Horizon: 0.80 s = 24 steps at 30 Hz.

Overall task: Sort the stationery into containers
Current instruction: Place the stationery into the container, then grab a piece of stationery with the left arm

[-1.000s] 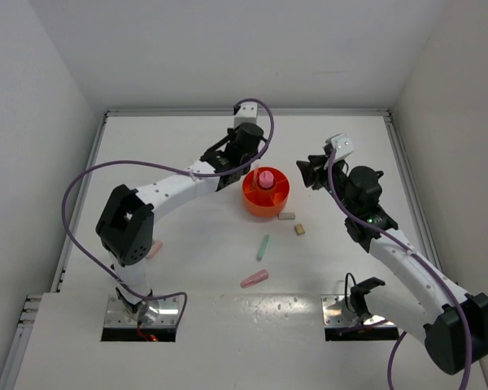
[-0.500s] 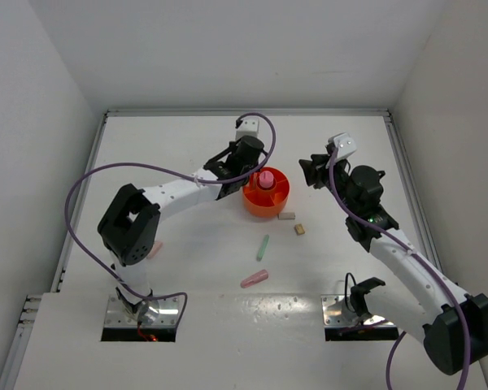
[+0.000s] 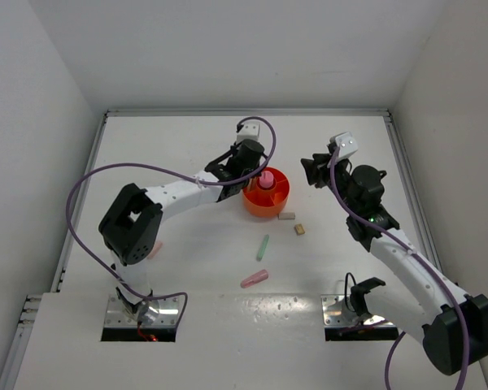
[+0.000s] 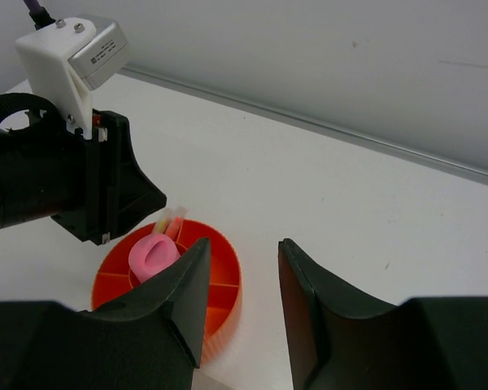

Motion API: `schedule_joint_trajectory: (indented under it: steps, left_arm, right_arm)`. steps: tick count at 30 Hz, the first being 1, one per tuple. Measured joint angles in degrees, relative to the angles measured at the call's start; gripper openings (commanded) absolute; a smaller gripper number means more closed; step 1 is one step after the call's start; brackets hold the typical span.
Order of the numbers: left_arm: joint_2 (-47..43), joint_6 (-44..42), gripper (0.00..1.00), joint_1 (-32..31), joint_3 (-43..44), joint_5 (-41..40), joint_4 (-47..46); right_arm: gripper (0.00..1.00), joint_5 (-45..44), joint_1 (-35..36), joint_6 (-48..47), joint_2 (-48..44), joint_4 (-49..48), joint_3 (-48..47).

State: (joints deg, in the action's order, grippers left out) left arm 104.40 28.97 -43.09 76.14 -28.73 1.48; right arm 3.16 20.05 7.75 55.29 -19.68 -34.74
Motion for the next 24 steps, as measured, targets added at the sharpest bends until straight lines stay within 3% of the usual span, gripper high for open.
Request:
schedule_joint_trajectory:
  steps: [2,4,6,7,9,10,11,12,14,15,17,18,20,22,23,24]
  left_arm:
    - [0.00,0.00,0.32,0.00,-0.15,0.11,-0.02]
    - [-0.07,0.37,0.22,0.00,-0.39,-0.02,-0.11]
    - [-0.90,1.33,0.09,0.00,-1.31,-0.48,-0.11]
    - [-1.92,2.19,0.00,-0.02,-2.21,-1.22,0.11]
    - [-5.51,6.54,0.00,-0.04,-3.82,-3.48,3.28]
    - [-8.15,9.16,0.09,-0.07,-4.70,-4.81,5.42]
    - [-11.80,12.26,0.32,0.07,-5.68,-6.23,7.80]
    - [-14.62,14.23,0.43,0.24,-6.32,-6.82,9.77]
    - [-21.81,20.37,0.63,1.16,-8.61,-7.13,14.53]
    - [-25.00,23.02,0.73,1.81,-10.14,-7.26,16.90]
    - [-30.84,29.11,0.74,3.74,-14.60,-7.39,21.94]
    - [-33.46,32.09,0.78,4.68,-17.55,-7.56,24.33]
    - [-37.68,38.62,0.78,6.23,-23.43,-7.61,31.30]
    - [-40.94,45.55,0.79,7.19,-28.11,-7.45,39.69]
    - [-41.97,48.02,0.79,7.23,-29.16,-7.48,43.06]
    - [-42.95,50.58,0.79,7.32,-29.79,-7.52,46.73]
  right_arm:
    - [0.39,0.00,0.00,0.00,0.00,-0.02,0.00]
    - [0.39,0.02,0.00,0.00,0.00,0.00,0.00]
    - [0.48,0.04,-0.07,0.04,-0.02,0.00,0.00]
    - [0.67,0.07,-0.11,0.00,-0.02,0.02,0.00]
    - [0.84,0.22,-0.31,0.04,-0.04,0.37,0.00]
    - [0.79,0.46,-0.42,-0.50,-0.07,0.83,-0.02]
    - [0.16,0.87,-0.44,-1.14,-0.07,1.46,-0.17]
    - [0.00,1.95,-0.44,-2.27,0.00,2.99,-0.74]
    - [0.00,5.22,-0.50,-3.50,0.39,7.34,-3.19]
    - [0.17,7.74,-0.52,-4.83,0.66,8.92,-4.44]
    - [0.82,13.94,-0.52,-7.91,0.76,12.41,-6.43]
    - [1.00,17.53,-0.52,-9.75,0.76,14.38,-7.15]
    - [1.00,24.52,-0.52,-13.70,1.29,19.02,-8.61]
    - [0.68,31.98,-0.42,-19.93,3.21,25.53,-11.17]
    - [0.47,34.99,-0.33,-22.82,4.52,28.70,-12.55]
    - [0.10,37.86,-0.07,-25.62,5.97,32.09,-14.08]
